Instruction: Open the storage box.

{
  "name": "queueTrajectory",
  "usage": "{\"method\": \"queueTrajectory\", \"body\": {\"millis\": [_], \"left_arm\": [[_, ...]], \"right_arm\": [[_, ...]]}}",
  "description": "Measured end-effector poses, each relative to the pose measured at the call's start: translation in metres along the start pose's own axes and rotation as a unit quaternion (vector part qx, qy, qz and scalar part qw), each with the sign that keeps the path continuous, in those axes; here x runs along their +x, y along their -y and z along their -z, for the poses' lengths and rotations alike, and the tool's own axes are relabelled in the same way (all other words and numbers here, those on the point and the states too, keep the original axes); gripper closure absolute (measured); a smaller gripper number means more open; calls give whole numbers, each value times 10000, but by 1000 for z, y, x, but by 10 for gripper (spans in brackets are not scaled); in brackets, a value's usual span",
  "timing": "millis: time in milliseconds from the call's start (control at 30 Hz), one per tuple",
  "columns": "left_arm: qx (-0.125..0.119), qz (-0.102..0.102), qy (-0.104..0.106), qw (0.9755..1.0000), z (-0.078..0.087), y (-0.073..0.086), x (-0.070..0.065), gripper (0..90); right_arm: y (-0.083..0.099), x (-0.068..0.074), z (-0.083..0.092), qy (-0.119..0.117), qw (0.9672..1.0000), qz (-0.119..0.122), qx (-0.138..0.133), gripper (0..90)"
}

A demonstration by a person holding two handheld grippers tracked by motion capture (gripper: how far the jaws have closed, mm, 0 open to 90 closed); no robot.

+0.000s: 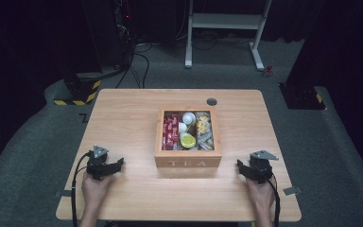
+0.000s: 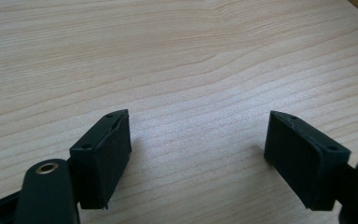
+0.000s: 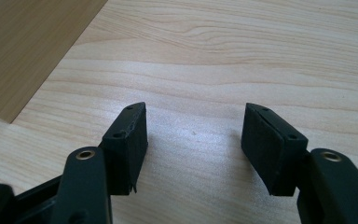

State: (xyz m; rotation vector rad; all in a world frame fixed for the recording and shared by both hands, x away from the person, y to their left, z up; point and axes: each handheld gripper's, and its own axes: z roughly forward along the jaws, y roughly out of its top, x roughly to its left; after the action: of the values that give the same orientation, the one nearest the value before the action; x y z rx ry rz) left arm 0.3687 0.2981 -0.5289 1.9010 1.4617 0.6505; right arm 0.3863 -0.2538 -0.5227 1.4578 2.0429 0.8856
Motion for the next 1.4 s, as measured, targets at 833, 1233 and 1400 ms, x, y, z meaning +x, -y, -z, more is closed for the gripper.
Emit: {"method": "queueTrajectory", "body": {"millis": [833,1233,1400], "left_arm": [[-7,6,-4,10000,0,0,0,232],[-6,3,-5,10000,0,0,0,232],[-6,4,-5,10000,0,0,0,232]], "right_arm": [[7,29,15,-541,9966,302,-536,480],[3,60,16,-1395,9873,660,-386,616],[0,68,18,-1577,9841,728,-375,651]]}}
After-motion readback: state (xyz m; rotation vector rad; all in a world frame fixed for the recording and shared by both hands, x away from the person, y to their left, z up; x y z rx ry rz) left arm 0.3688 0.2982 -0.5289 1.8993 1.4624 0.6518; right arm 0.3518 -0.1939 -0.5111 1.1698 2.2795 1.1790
